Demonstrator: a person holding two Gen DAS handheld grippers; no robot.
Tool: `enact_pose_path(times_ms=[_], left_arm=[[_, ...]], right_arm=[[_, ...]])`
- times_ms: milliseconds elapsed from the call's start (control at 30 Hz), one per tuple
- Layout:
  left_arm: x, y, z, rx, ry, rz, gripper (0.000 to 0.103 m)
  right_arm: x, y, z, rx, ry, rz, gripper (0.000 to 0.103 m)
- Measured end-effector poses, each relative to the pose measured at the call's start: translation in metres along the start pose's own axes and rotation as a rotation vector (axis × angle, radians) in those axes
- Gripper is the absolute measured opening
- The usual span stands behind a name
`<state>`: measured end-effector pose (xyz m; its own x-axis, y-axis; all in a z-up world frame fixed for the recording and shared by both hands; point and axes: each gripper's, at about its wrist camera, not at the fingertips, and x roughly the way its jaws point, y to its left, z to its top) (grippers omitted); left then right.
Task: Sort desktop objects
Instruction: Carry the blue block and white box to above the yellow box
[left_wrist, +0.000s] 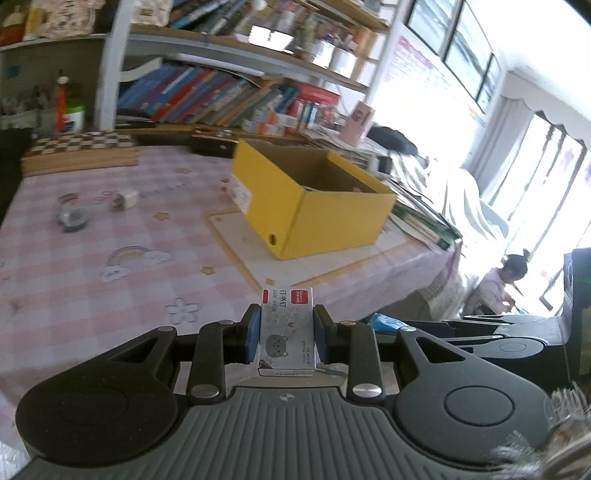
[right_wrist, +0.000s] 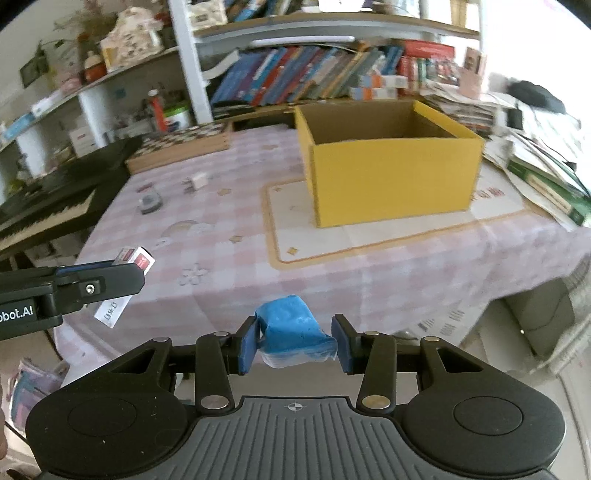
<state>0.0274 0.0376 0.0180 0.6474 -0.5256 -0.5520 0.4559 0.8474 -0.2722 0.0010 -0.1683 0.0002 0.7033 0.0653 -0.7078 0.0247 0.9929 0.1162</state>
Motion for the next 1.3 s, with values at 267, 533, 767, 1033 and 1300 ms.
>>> enact_pose_path(times_ms=[267,533,767,1033,1300], left_arm=[[0.027,-0.022,0.009,0.047,0.034,-0.06,0.027],[0.055,-0.042,0.019,0.077,0.061,-0.093,0.027],[0.077,-0.055,0.028,0.079,0.08,-0.092,0.027],[0.105,-0.073,0.038,0.083,0.096,-0.102,0.027],[0.134,-0.093,0.051,0.09,0.096,-0.117,0.027]], right_arm=[[0.0,-0.027,0.0,0.057,0.007,-0.049,0.043],[0.005,-0.056,0.007,0.09,0.014,-0.069,0.043],[0.015,-0.077,0.016,0.096,0.032,-0.063,0.043],[0.028,-0.104,0.029,0.098,0.053,-0.062,0.043],[0.039,-0.131,0.044,0.089,0.063,-0.063,0.043]])
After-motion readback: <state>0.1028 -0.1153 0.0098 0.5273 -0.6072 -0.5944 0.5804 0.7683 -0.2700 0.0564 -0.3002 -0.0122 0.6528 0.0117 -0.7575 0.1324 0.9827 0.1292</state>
